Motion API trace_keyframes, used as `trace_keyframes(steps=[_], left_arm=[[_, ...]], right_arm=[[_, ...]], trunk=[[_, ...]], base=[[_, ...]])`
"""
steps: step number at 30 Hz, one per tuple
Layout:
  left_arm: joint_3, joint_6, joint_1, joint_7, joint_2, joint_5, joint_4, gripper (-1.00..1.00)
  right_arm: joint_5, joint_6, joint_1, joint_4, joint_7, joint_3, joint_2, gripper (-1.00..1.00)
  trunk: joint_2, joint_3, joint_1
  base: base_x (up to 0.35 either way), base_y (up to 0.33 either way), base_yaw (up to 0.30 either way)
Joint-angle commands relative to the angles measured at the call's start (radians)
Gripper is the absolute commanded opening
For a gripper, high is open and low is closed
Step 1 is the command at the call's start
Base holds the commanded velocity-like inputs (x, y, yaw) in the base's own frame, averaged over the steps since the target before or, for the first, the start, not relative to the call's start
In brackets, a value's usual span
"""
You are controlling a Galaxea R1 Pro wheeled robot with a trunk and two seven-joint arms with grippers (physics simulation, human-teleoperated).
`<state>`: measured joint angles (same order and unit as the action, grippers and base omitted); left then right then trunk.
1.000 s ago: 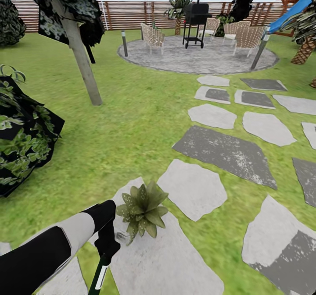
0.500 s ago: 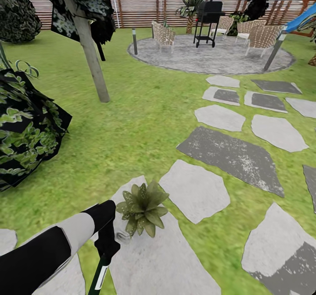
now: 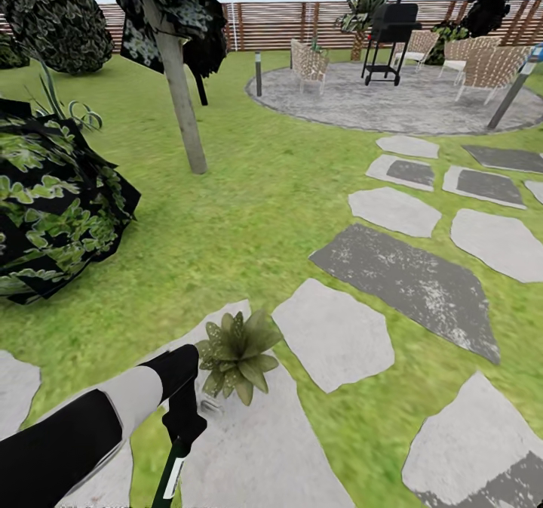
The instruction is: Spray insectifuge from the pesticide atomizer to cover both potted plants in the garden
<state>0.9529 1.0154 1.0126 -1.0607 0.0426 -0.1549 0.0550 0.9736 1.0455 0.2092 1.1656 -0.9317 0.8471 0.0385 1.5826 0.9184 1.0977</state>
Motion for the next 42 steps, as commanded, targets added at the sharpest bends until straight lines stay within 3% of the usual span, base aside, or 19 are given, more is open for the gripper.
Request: trace_keyframes(steps=[1,4,8,21,35,39,42], left_arm=[[-0.006,0.005,0.001,-0.009,0.0,-0.011,0.0,-1.0],[-0.041,0.005,0.001,-0.009,0.0,-0.011,0.002,-1.0],[-0.059,0.005,0.001,-0.008,0.0,-0.011,0.002,-1.0],[-0.056,0.005,0.003,-0.008,0.0,-0.014,0.003,-1.0],[-0.054,0.005,0.044,-0.01,0.004,-0.022,0.004,-1.0],[-0.055,0.005,0.059,-0.011,0.012,-0.022,0.005,-1.0],[-0.055,0.005,0.077,-0.011,0.035,-0.023,0.005,-1.0]], right_arm=[[0.009,0.002,0.001,0.0,-0.01,0.001,0.0,1.0],[0.009,0.002,0.001,0.0,-0.011,0.001,0.0,1.0],[0.01,0.002,0.001,0.0,-0.01,0.001,0.0,1.0],[0.009,0.002,0.001,0.0,-0.01,0.001,0.001,1.0],[0.01,0.002,0.001,0.0,-0.011,0.0,0.0,1.0],[0.01,0.002,0.001,0.0,-0.012,0.001,0.0,1.0],[0.009,0.002,0.001,0.0,-0.013,0.0,0.0,1.0]], trunk=[[0.0,0.002,0.0],[0.0,0.004,0.0],[0.0,0.007,0.0],[0.0,0.009,0.0],[0.0,-0.003,0.0],[0.0,-0.003,0.0],[0.0,-0.004,0.0]], base=[[0.161,-0.289,0.215],[0.221,-0.259,0.215],[0.244,-0.248,0.216],[0.091,-0.074,0.056],[0.0,0.0,0.0],[0.0,0.0,0.0],[0.0,0.0,0.0]])
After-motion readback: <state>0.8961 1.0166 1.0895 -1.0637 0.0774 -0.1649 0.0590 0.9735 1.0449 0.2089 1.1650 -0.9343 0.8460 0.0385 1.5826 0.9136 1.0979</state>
